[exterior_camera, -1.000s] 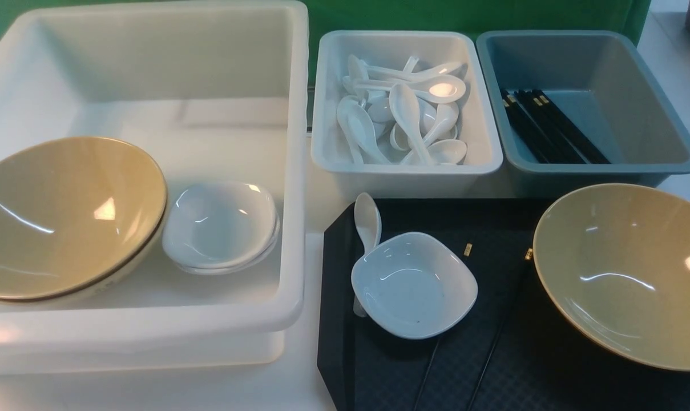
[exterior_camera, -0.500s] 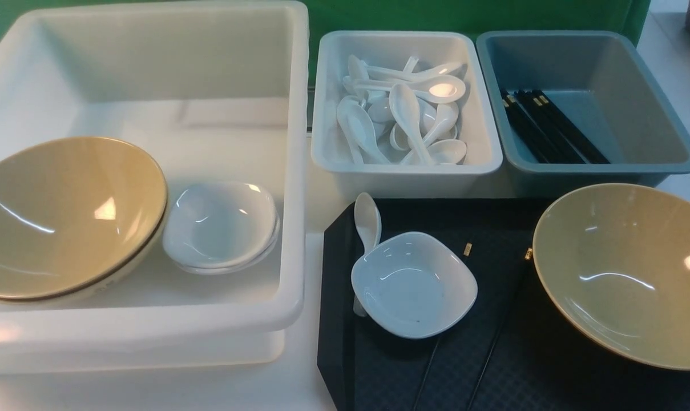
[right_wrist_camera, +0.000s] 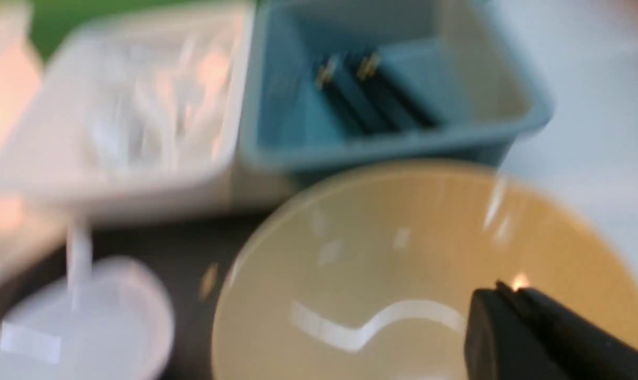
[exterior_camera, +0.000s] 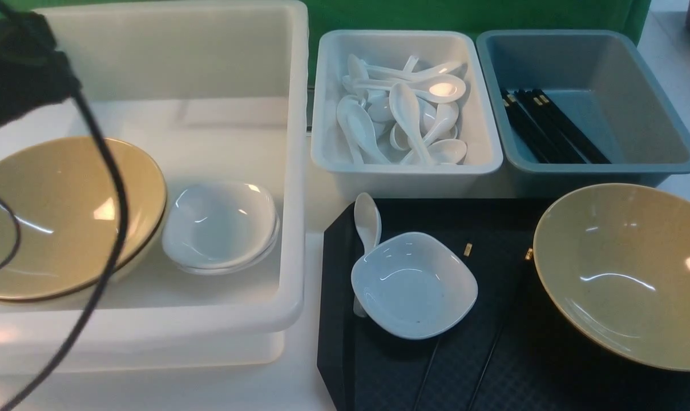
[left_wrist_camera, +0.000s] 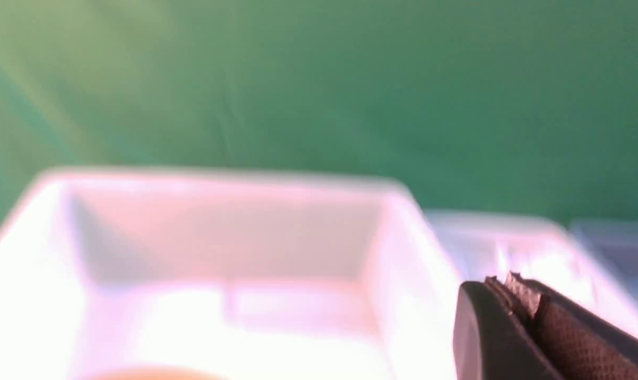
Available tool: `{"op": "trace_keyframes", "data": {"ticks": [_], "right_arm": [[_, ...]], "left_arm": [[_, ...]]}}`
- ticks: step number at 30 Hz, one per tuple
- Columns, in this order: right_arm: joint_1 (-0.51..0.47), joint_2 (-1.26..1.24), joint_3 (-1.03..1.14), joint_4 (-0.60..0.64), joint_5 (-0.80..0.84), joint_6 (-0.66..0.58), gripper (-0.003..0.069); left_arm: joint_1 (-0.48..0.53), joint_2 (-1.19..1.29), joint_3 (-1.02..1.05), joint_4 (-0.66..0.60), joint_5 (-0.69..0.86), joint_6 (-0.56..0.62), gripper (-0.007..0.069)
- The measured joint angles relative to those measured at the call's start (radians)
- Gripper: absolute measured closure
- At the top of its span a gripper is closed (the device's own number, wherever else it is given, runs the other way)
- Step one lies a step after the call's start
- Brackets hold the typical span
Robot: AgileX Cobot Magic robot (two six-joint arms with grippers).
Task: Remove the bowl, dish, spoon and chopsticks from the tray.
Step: Use the left arm to grab the plate
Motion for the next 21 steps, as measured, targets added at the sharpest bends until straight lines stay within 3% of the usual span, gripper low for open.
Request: {"op": "trace_keyframes", "data": {"ticks": [4, 5, 7, 12, 16, 21], "right_arm": [[0.089, 0.000, -0.012, 0.000, 0.183, -0.125, 0.0628], [0.099, 0.000, -0.013, 0.000, 0.195, -0.141, 0.0628], [0.128, 0.000, -0.015, 0.000, 0.240, -0.246, 0.0629], [0.145, 0.000, -0.015, -0.003, 0.271, -0.428, 0.0629], [0.145, 0.000, -0.015, -0.007, 0.208, -0.433, 0.0629], [0.145, 0.000, -0.016, -0.007, 0.184, -0.406, 0.0629]], "left_arm": [[-0.221, 0.205, -0.203, -0.153, 0.326, 0.236, 0.0633], [-0.228, 0.205, -0.212, -0.165, 0.337, 0.251, 0.0633], [-0.280, 0.344, -0.333, -0.351, 0.448, 0.452, 0.0633], [-0.297, 0.598, -0.524, -0.705, 0.564, 0.755, 0.0633], [-0.297, 0.803, -0.694, -0.914, 0.596, 0.873, 0.0632], [-0.297, 1.035, -0.893, -0.997, 0.686, 0.902, 0.0624]]}}
